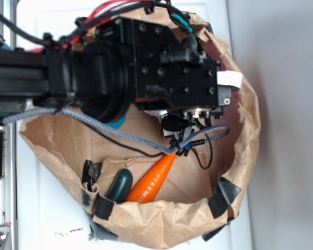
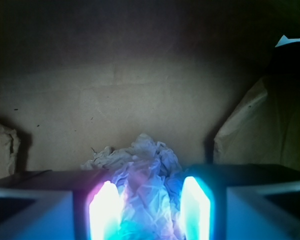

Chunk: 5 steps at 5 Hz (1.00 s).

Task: Grab the white paper.

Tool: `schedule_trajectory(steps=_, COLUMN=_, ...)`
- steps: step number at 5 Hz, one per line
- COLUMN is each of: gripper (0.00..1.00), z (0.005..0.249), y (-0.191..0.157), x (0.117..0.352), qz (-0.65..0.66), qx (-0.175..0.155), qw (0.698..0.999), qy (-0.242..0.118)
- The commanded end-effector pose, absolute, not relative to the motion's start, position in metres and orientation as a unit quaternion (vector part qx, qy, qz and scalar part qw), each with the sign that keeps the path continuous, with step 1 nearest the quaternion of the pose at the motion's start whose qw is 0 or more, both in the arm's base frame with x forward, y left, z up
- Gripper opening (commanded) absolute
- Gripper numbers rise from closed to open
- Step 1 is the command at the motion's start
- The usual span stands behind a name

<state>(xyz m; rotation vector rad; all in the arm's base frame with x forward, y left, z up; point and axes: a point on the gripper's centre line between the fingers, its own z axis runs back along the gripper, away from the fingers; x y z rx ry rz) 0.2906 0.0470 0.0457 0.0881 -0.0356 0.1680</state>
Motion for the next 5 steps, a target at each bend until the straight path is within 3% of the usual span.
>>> schedule_trajectory(steps=1, gripper=0.0, z=0.138, y=0.038, x=0.295, qz=0.109, qx=0.004, qw=0.99, qy=-0.086)
schedule_trajectory(steps=3, gripper=0.0, z=0.191, y=0.03, x=0.285, qz=0.109, qx=-0.028, qw=0.989, qy=-0.093)
schedule_trajectory(steps=4, gripper=0.0, z=0.218, y=0.023, x=0.274, qz=0.096, qx=-0.027, qw=0.99, qy=-0.095)
schedule_trajectory(steps=5, gripper=0.0, z=0.222, y=0.019, x=0.269, qz=0.089, qx=-0.018, qw=0.992, qy=-0.084)
